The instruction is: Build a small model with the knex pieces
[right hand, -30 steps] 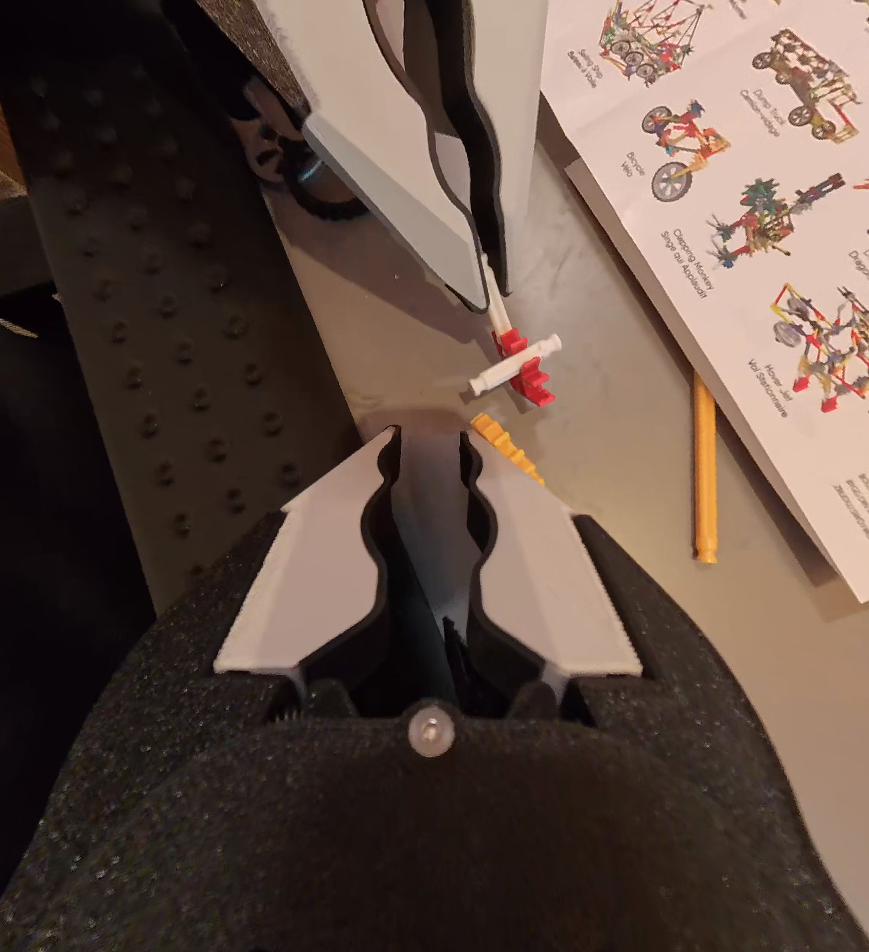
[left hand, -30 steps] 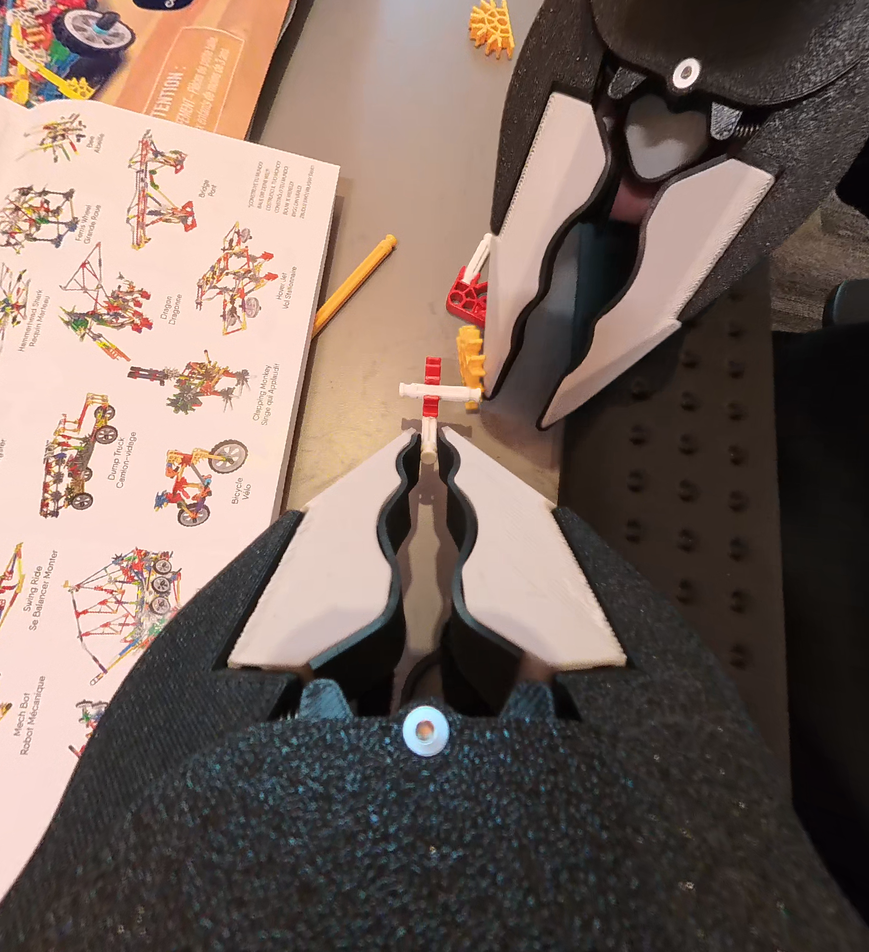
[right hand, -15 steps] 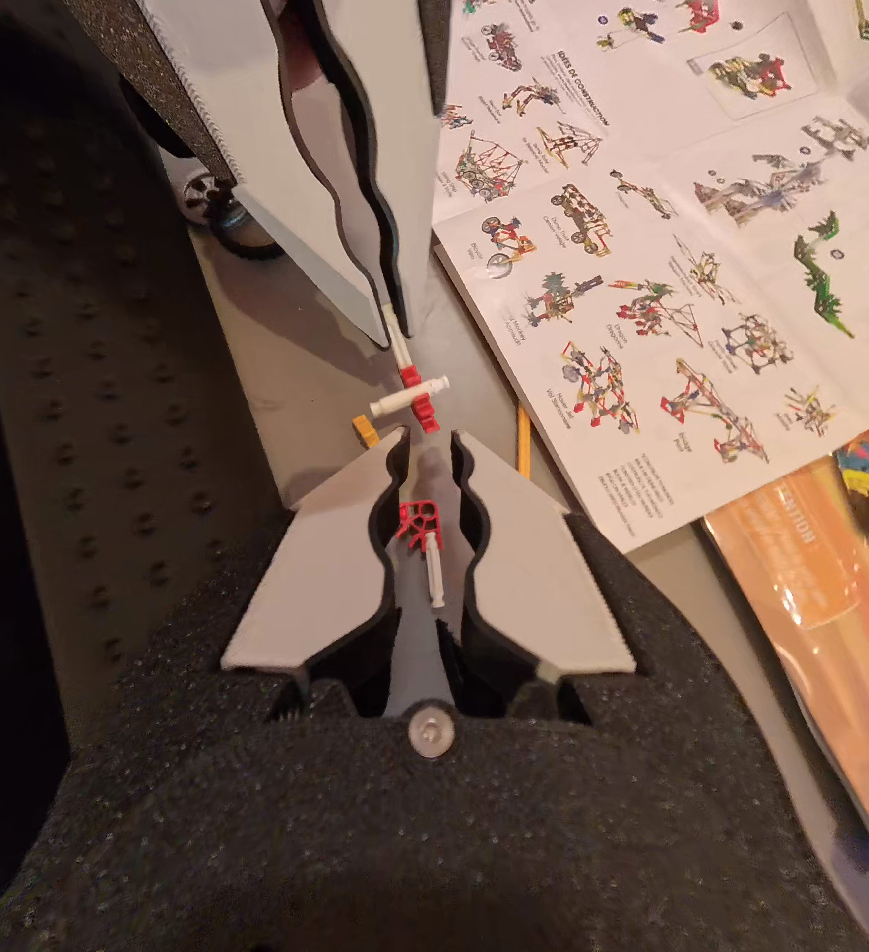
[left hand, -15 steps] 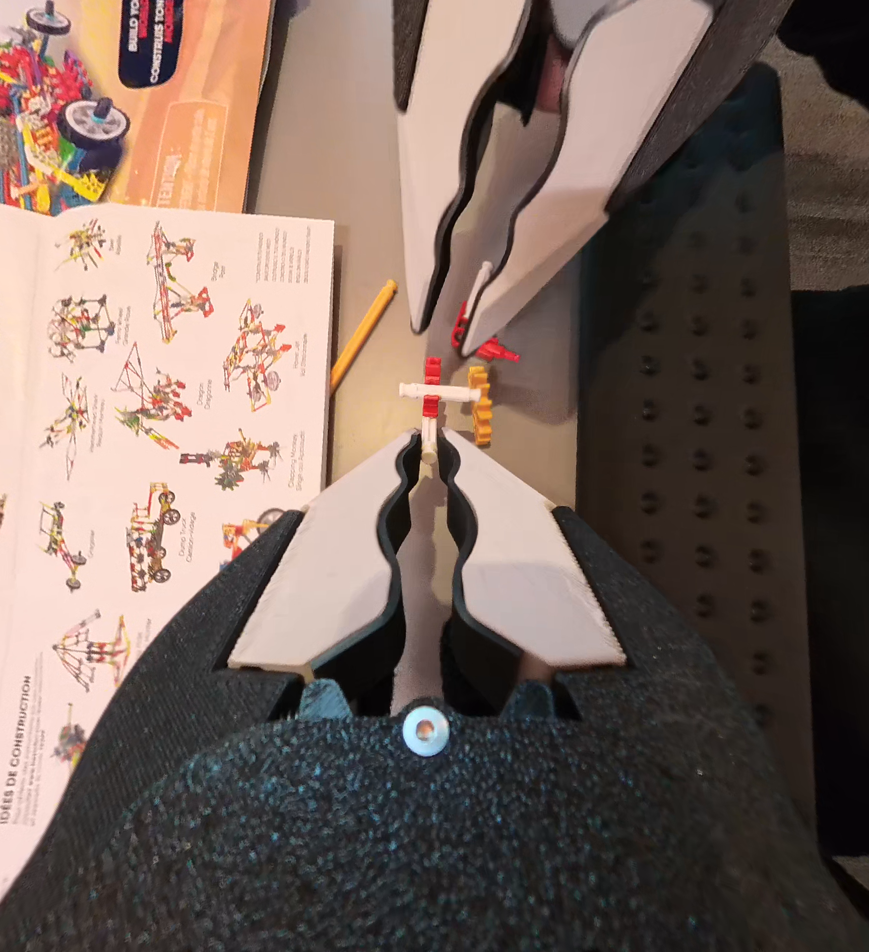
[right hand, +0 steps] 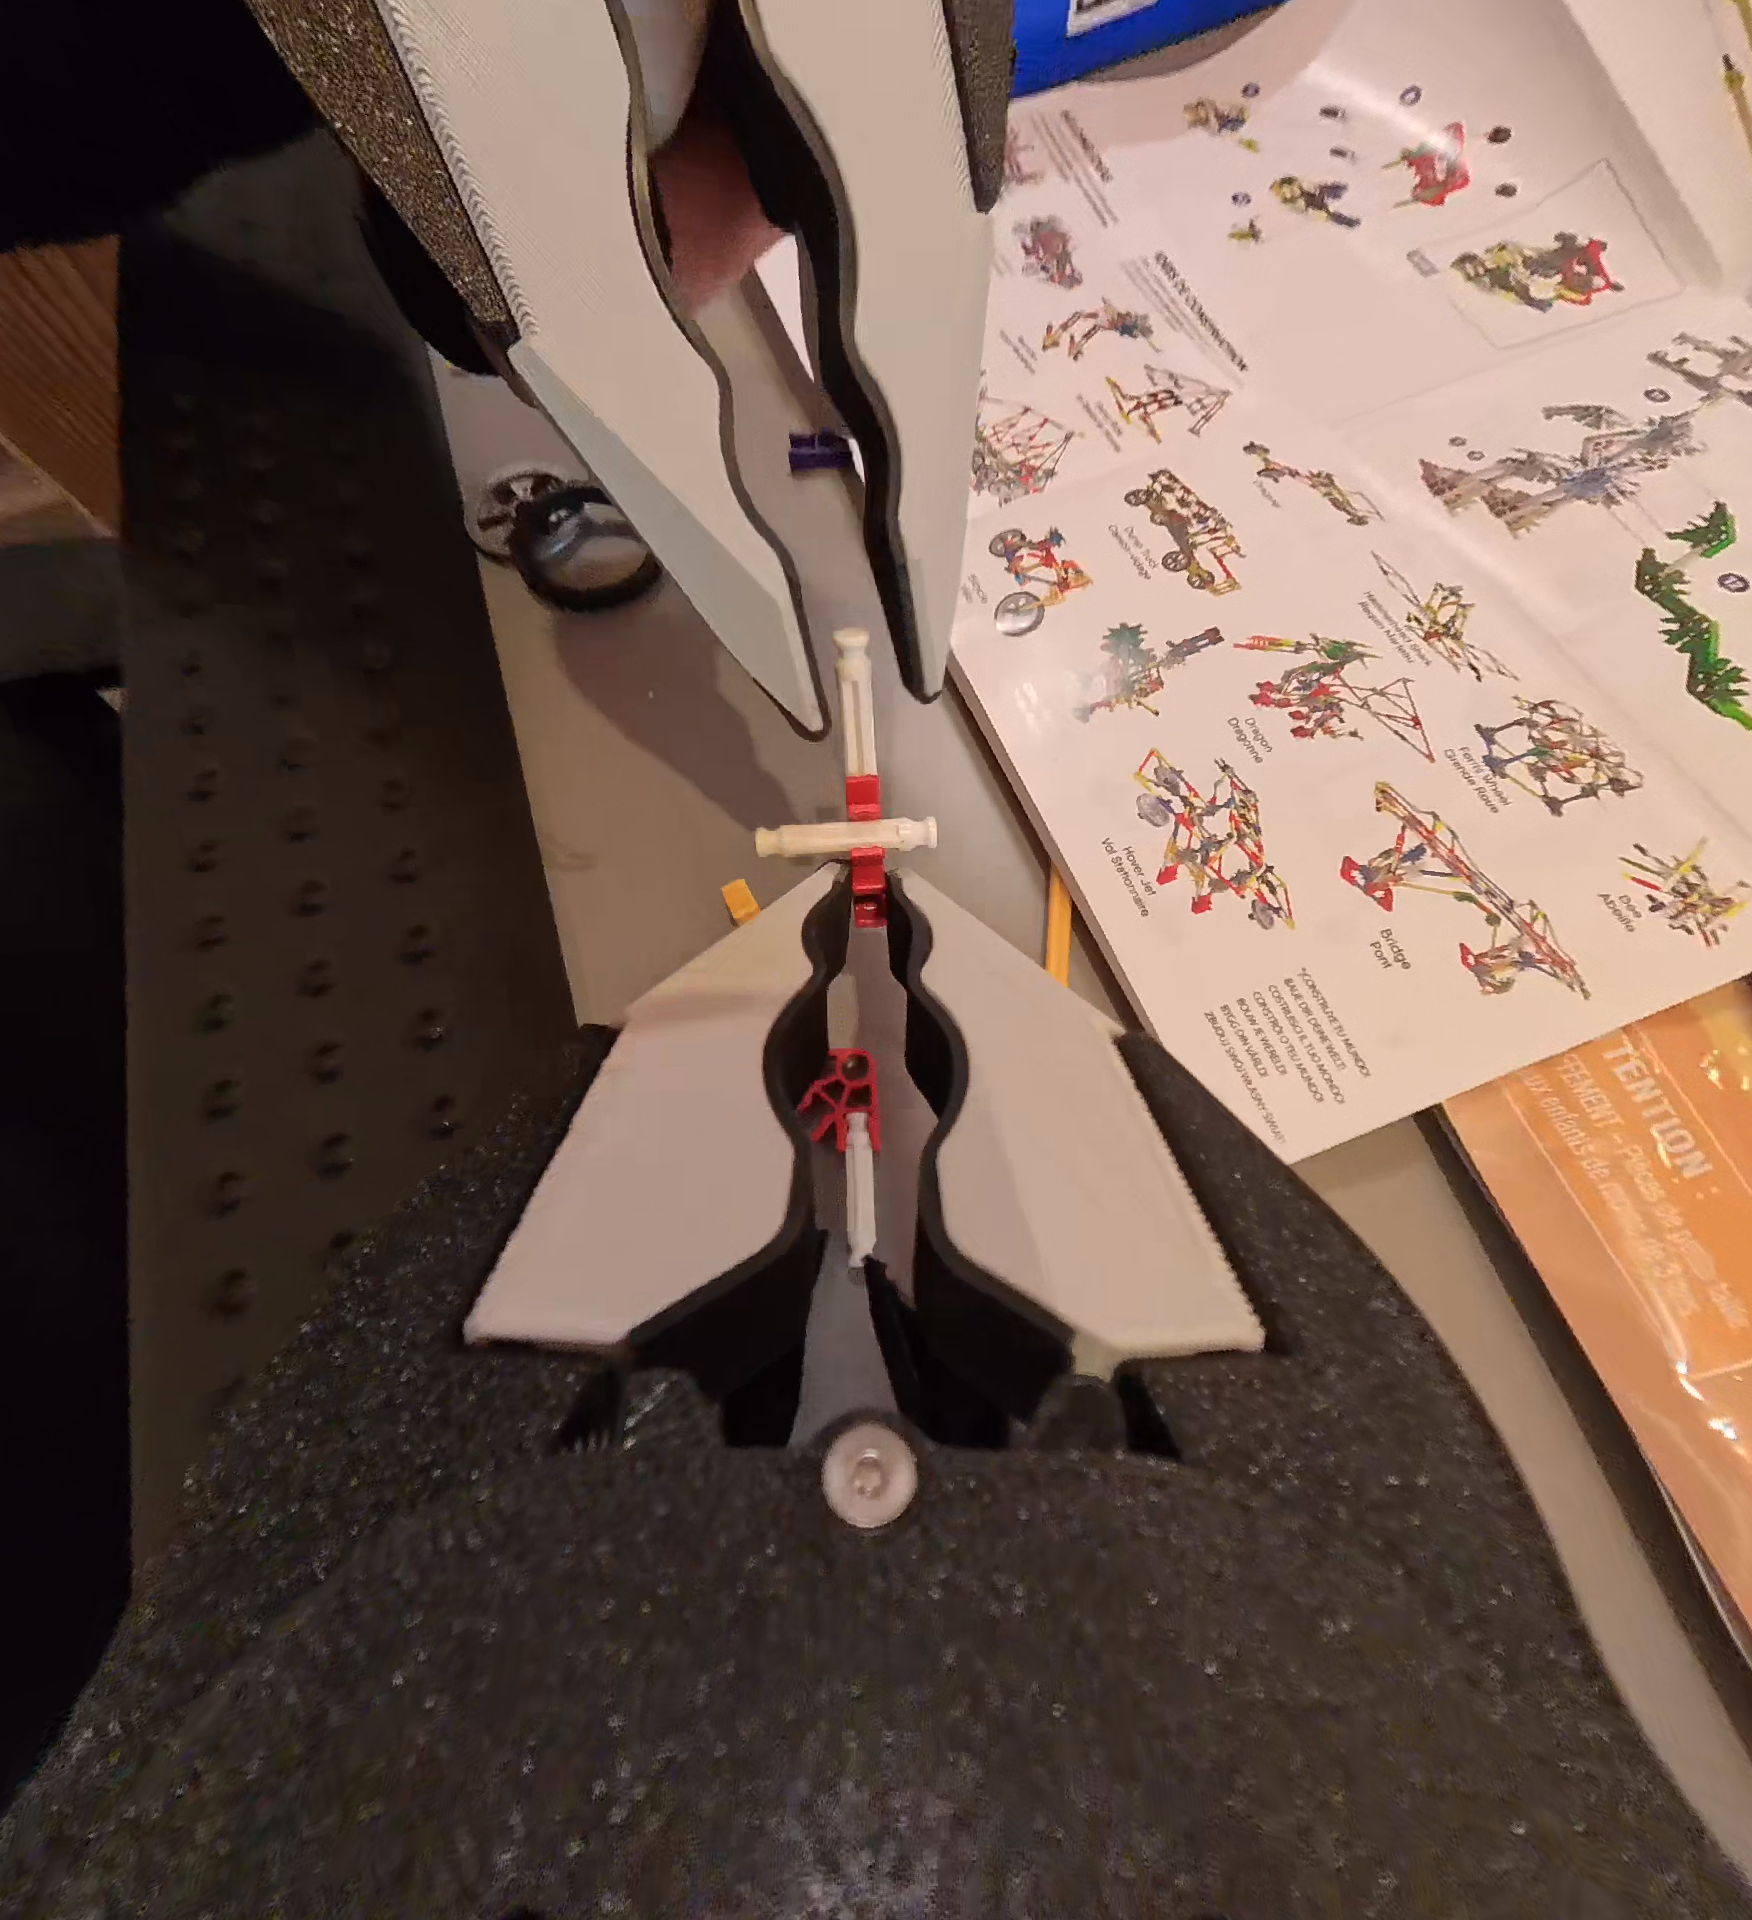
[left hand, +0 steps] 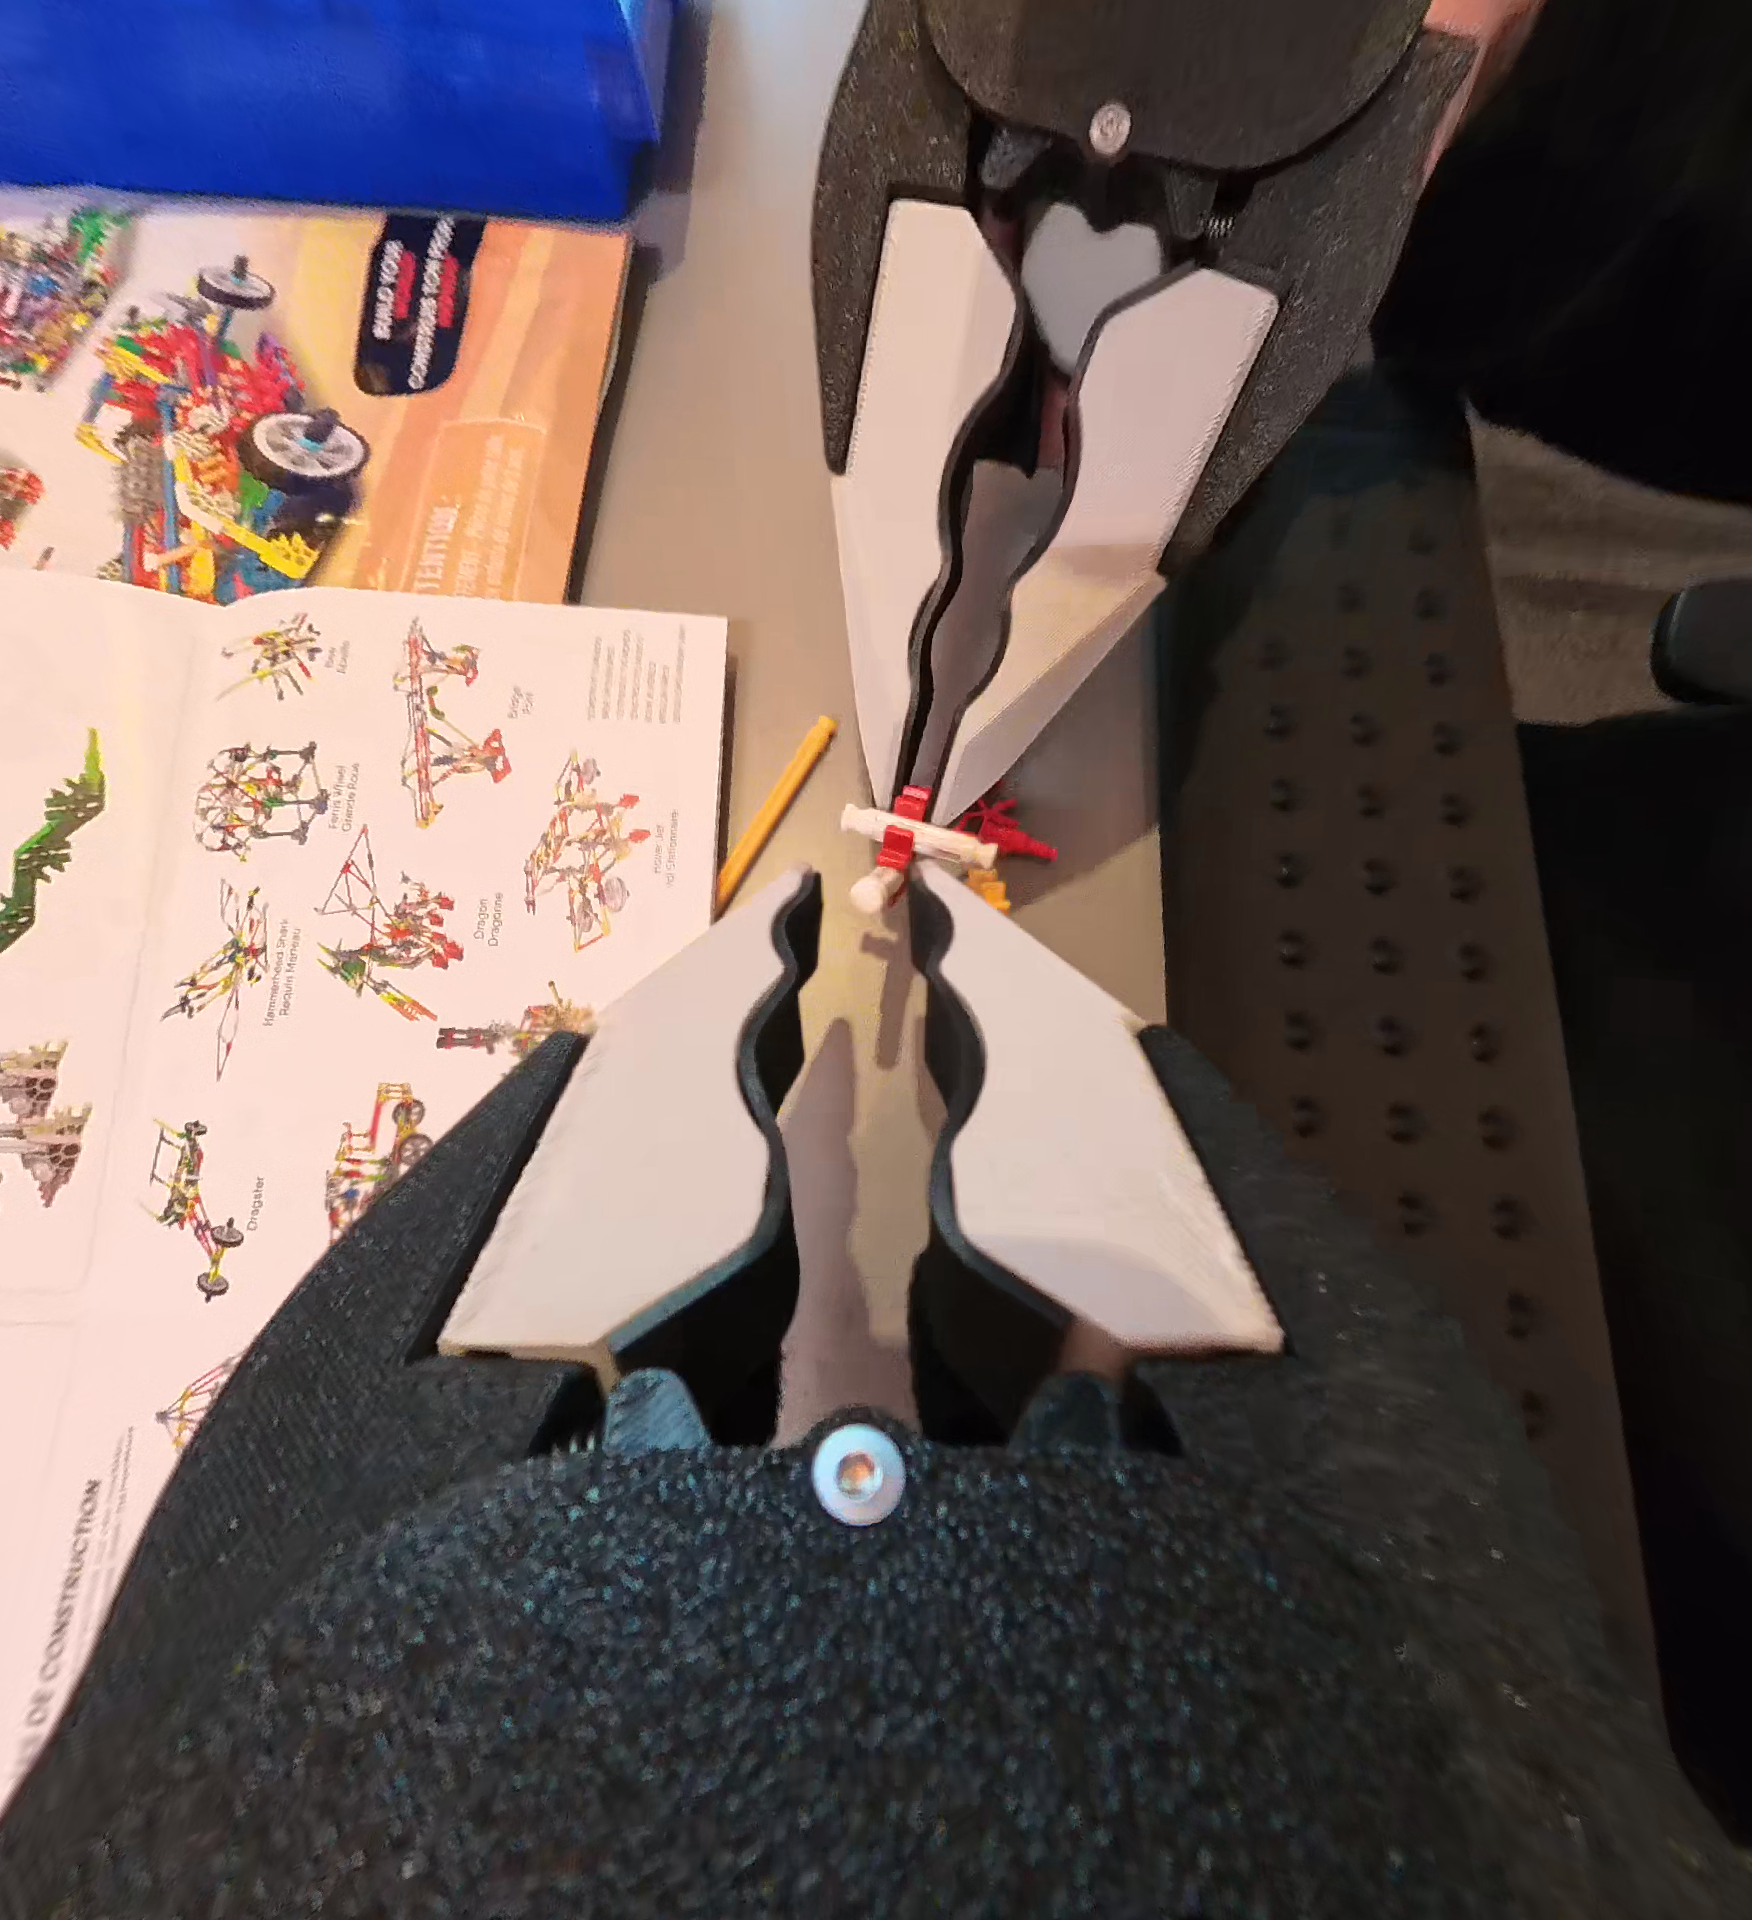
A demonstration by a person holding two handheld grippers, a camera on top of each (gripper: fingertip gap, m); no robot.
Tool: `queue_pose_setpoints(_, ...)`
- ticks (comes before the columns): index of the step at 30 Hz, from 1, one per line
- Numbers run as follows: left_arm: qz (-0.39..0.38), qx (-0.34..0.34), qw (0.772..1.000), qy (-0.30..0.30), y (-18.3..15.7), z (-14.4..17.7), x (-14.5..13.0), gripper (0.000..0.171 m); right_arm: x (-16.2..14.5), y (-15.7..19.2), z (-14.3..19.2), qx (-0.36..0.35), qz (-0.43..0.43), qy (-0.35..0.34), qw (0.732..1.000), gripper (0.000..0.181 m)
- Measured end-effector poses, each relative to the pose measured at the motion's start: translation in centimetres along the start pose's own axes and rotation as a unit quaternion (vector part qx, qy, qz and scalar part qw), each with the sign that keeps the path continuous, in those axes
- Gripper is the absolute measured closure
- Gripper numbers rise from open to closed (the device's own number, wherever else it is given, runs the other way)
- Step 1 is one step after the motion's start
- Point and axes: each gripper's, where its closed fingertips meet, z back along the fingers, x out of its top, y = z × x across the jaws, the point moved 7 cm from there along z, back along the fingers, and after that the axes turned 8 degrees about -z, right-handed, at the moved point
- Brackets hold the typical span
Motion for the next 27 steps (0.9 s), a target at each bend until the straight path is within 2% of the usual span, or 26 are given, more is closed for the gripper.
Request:
queue_pose_setpoints(4, 0.019, -0.016, 0.999, -0.045, 0.1, 0.4, -0.4, 0.151, -0.2, -0.2, 0.2, 0.015, -0.006, -0.013, 1.0, 0.175)
queue_pose_setpoints(9, 0.027, -0.033, 0.997, -0.071, -0.4, -0.1, -0.8, 0.162, -0.4, 0.0, 0.0, 0.037, 0.003, -0.002, 0.999, 0.175)
queue_pose_setpoints(11, 0.016, -0.027, 0.997, -0.069, -0.6, -0.3, -0.8, 0.168, -0.6, 0.0, -0.2, 0.044, 0.006, 0.007, 0.999, 0.175)
queue_pose_setpoints(21, -0.015, 0.001, 1.0, -0.008, -1.4, -1.5, -0.9, 0.169, -1.5, -0.3, -1.3, 0.057, 0.016, 0.049, 0.997, 0.175)
queue_pose_setpoints(27, 0.002, -0.003, 1.0, -0.025, -1.1, -1.3, -1.1, 0.161, -1.3, -0.6, -0.9, 0.081, 0.006, 0.03, 0.996, 0.175)
